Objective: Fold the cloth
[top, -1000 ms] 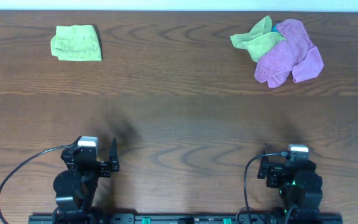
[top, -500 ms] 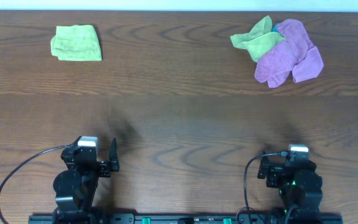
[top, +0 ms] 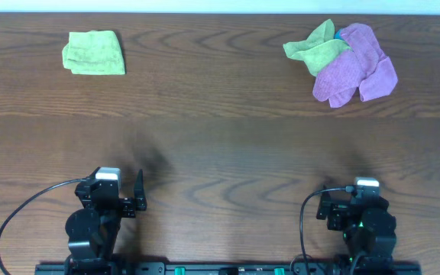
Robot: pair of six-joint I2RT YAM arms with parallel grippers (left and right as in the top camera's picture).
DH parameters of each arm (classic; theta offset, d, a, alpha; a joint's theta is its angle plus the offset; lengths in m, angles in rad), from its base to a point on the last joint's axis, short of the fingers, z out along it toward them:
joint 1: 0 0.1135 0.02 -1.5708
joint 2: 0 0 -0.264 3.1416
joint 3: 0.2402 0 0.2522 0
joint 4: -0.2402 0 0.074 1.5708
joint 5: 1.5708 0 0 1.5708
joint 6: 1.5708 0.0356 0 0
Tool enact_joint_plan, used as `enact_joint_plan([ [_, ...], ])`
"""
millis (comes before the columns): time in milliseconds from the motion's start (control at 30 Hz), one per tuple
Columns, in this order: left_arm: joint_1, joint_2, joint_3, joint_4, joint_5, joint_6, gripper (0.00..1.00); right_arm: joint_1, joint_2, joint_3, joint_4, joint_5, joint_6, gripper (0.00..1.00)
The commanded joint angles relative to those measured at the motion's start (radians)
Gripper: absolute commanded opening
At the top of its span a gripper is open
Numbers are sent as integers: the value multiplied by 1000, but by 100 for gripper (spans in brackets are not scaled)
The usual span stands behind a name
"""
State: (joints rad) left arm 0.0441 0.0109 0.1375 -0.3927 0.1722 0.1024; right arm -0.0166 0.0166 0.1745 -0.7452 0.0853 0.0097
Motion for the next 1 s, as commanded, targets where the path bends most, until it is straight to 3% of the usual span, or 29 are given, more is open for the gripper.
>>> enact_joint_plan([
  [0, -2, -7, -21, -6, -1, 10, 95, -8, -11, -12, 1, -8, -15, 99],
  [967, -2, -7, -21, -6, -1, 9, 95, -8, -11, -12, 1, -1, -12, 99],
])
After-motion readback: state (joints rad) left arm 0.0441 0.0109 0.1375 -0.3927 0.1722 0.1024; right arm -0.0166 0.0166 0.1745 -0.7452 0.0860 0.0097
